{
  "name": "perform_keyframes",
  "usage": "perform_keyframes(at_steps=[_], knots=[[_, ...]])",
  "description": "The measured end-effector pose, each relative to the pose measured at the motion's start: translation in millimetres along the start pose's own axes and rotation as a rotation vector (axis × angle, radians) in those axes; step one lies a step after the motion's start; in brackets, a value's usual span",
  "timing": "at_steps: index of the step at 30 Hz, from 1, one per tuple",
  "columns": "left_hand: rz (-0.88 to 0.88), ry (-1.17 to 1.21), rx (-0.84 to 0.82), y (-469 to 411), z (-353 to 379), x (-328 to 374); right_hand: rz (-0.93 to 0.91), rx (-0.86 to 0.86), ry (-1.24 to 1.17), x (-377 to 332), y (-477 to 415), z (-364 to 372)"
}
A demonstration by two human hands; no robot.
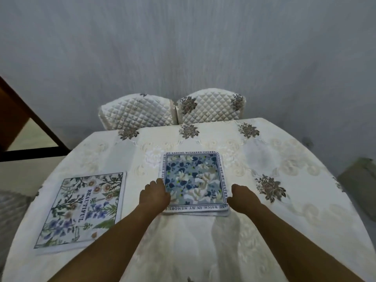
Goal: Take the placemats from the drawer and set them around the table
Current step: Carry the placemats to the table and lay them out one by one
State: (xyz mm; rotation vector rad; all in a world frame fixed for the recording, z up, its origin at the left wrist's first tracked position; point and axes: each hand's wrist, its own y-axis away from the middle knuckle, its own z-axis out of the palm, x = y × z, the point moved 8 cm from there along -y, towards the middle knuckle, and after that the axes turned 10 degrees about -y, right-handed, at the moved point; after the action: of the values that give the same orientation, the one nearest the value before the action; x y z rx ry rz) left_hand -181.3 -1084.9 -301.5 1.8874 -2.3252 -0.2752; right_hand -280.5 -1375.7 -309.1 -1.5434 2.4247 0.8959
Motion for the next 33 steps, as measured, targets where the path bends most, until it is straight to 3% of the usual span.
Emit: perform_keyframes(at_steps=[8,11,19,23,28,33], knots=[[-0.15,0.126,-0.116,-44.7,62.5,-13.5,0.161,-0.053,-0.16,14.0,-54.5,46.6],[-0.132,0.187,-0.173,-52.7,73.0,-9.6,0.204,-0.041,-0.233,14.0,-66.6,52.0],[-0.201,0.215,-0.074,-57.3,69.3,-8.6,0.189,0.249,-0.273,6.3,-67.3,40.5],[-0.261,0.476,-0.004,-55.2,62.8,-14.6,0.11,0.384,-0.248,-10.4,-55.7,23.0],[-0.159,0.569,0.064,-42.3,35.0,1.3,0.024,0.432,-0.175,-19.2,-31.4,-2.9],[-0.057,0.56,0.141,-4.2,4.6,40.2,0.014,0.468,-0.147,19.3,7.1,-33.9]])
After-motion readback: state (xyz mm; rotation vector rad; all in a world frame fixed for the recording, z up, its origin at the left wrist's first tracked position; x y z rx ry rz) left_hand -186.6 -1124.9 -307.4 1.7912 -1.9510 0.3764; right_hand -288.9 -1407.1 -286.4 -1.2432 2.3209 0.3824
